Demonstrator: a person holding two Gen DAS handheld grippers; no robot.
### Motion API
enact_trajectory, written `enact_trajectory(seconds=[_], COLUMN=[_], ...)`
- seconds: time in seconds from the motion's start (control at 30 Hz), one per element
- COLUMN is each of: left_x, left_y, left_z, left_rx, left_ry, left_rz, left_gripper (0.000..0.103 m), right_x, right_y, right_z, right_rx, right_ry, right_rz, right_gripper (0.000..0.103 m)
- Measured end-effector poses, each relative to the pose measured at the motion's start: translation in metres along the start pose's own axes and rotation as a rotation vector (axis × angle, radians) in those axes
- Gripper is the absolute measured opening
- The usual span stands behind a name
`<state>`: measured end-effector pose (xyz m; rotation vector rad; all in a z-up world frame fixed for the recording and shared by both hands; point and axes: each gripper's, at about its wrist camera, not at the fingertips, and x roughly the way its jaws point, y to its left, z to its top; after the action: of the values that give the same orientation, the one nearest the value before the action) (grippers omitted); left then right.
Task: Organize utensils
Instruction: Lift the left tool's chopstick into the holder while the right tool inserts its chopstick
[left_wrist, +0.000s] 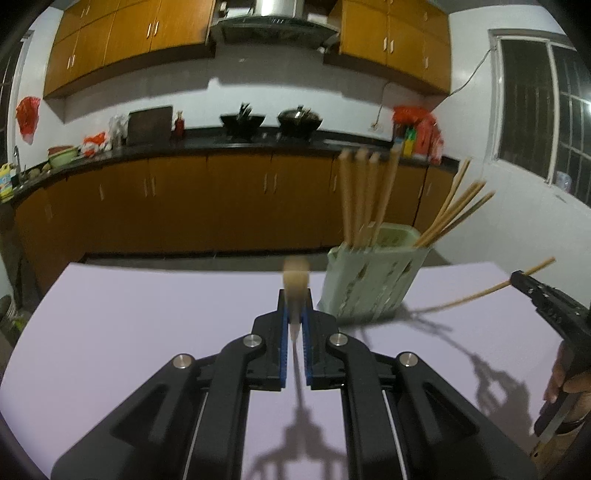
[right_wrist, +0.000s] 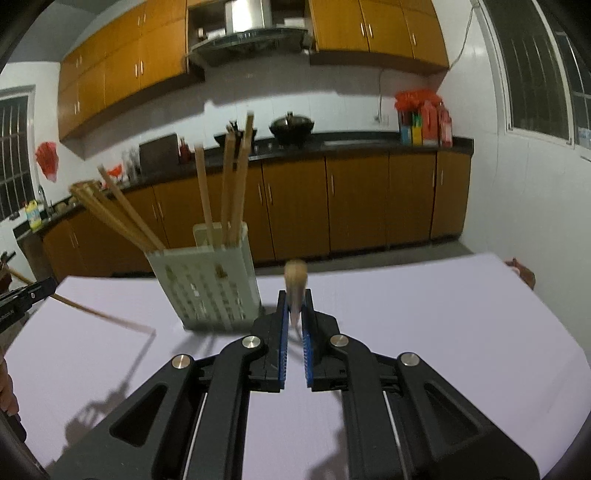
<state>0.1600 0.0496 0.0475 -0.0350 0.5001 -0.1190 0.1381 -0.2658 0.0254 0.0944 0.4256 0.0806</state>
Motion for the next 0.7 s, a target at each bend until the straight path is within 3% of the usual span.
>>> enact_trajectory(seconds=[0.37,0.53,0.7], left_x=[-0.031,-0.046,-0.047], left_y=[-0.033,-0.056,-0.069], left_z=[0.041,0.074,0.108], left_rx=[0.034,0.044,0.016], left_ry=[-0.107,-0.213,-0.314], left_rz=[-0.128,-0.178,-0.166], left_gripper=[0.008,0.008,0.008], right_x=[-0.027,-0.058,-0.062], right_y=[0.009,0.023,0.038], right_z=[0.044,0.082,0.110], right_rx=[0.012,0.029,0.024], right_ry=[-0.130,-0.276,-0.397], right_rz=[0.067,0.147,0.175], right_gripper=[0.008,0.008,0.008])
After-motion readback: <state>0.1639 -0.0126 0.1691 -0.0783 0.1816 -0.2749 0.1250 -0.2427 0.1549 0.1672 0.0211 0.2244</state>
